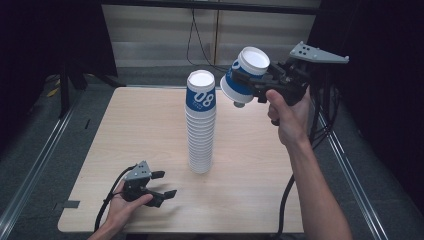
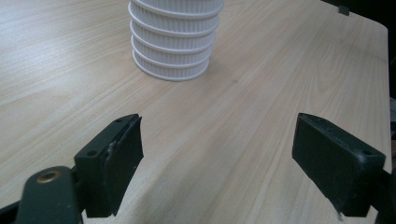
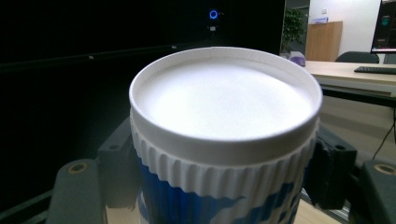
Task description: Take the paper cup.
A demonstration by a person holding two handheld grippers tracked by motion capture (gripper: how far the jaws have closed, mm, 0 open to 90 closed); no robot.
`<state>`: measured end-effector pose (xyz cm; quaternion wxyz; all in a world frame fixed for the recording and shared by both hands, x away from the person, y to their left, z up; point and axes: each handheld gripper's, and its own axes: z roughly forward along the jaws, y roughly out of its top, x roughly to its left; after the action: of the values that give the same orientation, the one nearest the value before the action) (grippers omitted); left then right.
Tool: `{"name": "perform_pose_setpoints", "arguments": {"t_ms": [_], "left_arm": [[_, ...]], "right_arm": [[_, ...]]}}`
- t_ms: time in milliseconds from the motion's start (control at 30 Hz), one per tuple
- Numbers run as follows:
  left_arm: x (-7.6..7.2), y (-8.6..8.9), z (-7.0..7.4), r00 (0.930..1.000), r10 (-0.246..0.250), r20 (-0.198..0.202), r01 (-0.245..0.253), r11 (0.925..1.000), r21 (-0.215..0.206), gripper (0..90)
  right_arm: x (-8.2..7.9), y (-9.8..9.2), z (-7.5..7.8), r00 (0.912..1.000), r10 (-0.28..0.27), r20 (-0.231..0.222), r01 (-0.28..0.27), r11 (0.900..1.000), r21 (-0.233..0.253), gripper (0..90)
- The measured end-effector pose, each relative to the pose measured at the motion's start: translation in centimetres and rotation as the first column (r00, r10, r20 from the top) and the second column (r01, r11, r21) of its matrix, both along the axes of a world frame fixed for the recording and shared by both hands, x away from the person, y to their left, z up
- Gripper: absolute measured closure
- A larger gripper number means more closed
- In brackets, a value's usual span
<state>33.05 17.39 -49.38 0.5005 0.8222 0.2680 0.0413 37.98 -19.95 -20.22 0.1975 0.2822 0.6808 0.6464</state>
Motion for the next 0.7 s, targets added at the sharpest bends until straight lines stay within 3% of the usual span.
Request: {"name": "perform_pose_setpoints", "arguments": {"t_ms": [333, 700], "left_arm": [[-0.7, -0.1, 0.5, 0.9996, -0.026, 0.010, 0.027, 0.9995, -0.014, 16.2], [-0.5, -1.0, 0.9, 0.9984, -0.050, 0.025, 0.051, 0.9983, -0.029, 16.2]], "right_arm": [[-1.2, -1.1, -2.1, 0.9995, 0.003, -0.032, -0.005, 0.999, -0.052, 26.8], [-1.9, -1.6, -6.8, 0.9942, 0.037, -0.101, -0.046, 0.995, -0.088, 26.8]]}}
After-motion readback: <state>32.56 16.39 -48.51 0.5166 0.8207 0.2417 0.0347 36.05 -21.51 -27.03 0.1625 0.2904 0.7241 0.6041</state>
